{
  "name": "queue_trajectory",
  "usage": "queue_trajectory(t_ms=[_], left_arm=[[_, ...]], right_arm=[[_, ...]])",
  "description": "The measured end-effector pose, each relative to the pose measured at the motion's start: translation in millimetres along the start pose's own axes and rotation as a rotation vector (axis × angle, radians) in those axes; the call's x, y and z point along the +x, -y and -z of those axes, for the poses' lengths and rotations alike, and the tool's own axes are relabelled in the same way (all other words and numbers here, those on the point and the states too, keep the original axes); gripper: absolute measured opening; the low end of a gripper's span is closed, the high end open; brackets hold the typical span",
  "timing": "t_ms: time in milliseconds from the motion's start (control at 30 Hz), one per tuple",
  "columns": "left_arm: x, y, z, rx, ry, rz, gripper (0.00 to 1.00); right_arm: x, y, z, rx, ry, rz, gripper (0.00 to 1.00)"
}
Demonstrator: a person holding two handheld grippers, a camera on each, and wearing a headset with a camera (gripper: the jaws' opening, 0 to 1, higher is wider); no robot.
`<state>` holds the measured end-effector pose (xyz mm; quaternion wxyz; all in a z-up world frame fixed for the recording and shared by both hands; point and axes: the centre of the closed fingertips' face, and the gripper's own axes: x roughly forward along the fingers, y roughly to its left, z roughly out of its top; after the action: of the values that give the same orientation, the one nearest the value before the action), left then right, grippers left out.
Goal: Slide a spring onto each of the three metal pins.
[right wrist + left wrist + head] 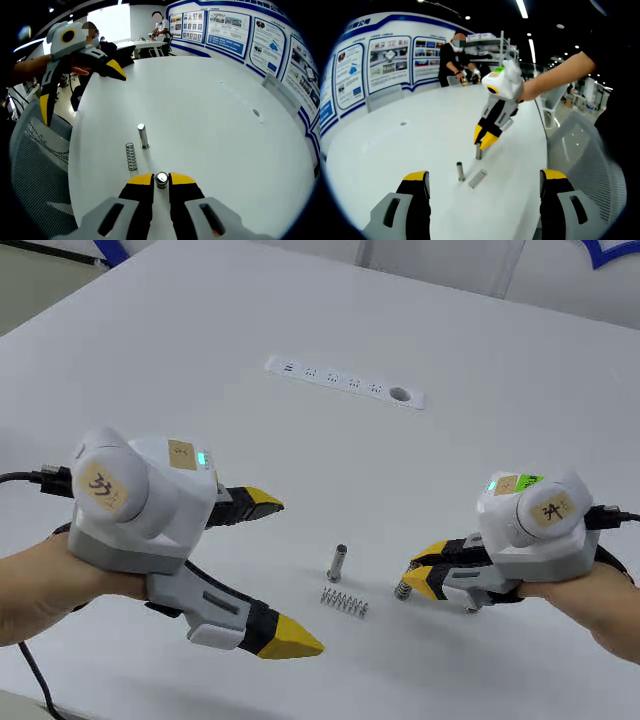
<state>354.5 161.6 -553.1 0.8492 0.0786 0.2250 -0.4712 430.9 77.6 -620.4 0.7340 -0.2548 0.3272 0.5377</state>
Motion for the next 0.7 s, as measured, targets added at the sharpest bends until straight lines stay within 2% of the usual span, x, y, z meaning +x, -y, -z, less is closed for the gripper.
queue_trajectory(t_ms=[300,567,700], left_arm=[[-1.6,0.2,-2.5,0.008,0.001,-0.003,0.93],[-2.9,0.4,-3.3,0.012,0.0,-0.003,0.93],[-3.8,-0.6,-6.6,0.006,0.014,-0.005,0.93]], right_arm=[[-8.9,1.1,-7.5,-0.002,0.02,0.018,0.15],[-22.6,3.8,-33.7,-0.002,0.091,0.051,0.16],[-23.6,-6.0,-46.8,-0.001,0.128,0.026,0.16]])
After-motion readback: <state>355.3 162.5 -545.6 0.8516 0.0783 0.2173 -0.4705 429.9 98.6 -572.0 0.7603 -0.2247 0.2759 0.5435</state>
